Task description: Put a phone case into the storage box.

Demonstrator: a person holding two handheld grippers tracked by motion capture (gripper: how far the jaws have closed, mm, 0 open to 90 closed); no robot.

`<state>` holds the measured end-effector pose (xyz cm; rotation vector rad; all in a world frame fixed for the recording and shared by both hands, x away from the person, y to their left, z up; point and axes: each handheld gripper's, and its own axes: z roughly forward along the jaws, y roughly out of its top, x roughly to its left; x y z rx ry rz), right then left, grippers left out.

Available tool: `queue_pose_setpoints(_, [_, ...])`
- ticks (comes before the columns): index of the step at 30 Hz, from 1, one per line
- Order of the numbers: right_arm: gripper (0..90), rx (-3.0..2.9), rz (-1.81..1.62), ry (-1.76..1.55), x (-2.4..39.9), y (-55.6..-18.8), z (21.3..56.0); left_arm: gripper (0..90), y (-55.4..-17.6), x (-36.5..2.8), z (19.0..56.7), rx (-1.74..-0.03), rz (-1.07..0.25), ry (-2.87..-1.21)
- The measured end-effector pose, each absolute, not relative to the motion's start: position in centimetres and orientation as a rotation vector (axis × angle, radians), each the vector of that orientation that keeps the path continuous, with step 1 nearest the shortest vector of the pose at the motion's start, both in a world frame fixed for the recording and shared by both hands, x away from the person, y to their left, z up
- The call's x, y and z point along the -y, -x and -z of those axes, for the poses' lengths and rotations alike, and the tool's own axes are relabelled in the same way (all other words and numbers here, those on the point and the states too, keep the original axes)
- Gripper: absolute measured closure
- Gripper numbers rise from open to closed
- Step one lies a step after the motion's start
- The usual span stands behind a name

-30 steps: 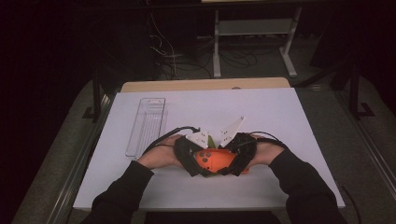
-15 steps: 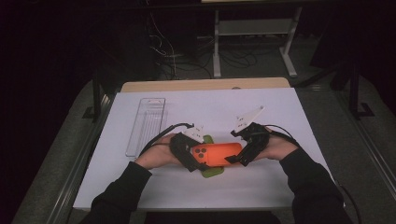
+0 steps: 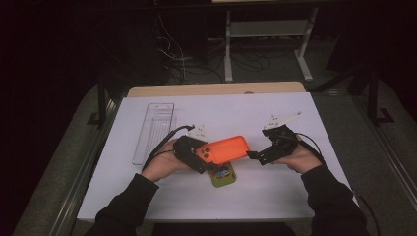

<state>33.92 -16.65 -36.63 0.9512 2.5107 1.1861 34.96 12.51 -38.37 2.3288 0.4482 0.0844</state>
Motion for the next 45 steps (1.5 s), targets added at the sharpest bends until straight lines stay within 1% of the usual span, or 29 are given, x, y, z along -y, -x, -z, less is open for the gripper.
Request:
queue_pose_setpoints(3, [0.0,-2.456,-1.202,-1.028,16.9,-33.8,37.4,15.7,-35.1,-12.8,38.2,-0.505,-0.134,-2.331])
queue_pose_setpoints(5, [0.0,-2.436,-1.207,-1.053,17.0,-33.6,37.8,15.7,-34.9,-12.7,38.3,-0.57,-0.144,-2.301])
queue_pose_setpoints(6, [0.0,-2.42,-1.215,-1.065,17.0,-33.5,38.1,15.7,-35.0,-12.9,38.2,-0.557,-0.165,-2.328])
queue_pose_setpoints(11, [0.0,-2.38,-1.231,-1.109,16.3,-32.9,39.4,15.7,-34.9,-12.8,38.3,-0.631,-0.195,-2.292])
queue_pose_setpoints(20, [0.0,-2.343,-1.257,-1.152,15.1,-33.1,41.4,15.8,-34.9,-12.6,38.3,-0.65,-0.21,-2.301])
queue_pose_setpoints(29, [0.0,-2.349,-1.252,-1.129,14.3,-33.1,41.8,15.7,-34.8,-12.5,38.4,-0.671,-0.202,-2.297])
queue_pose_setpoints(45, [0.0,-2.311,-1.091,-0.903,13.7,-32.5,41.4,15.8,-34.8,-12.6,38.3,-0.669,-0.196,-2.299])
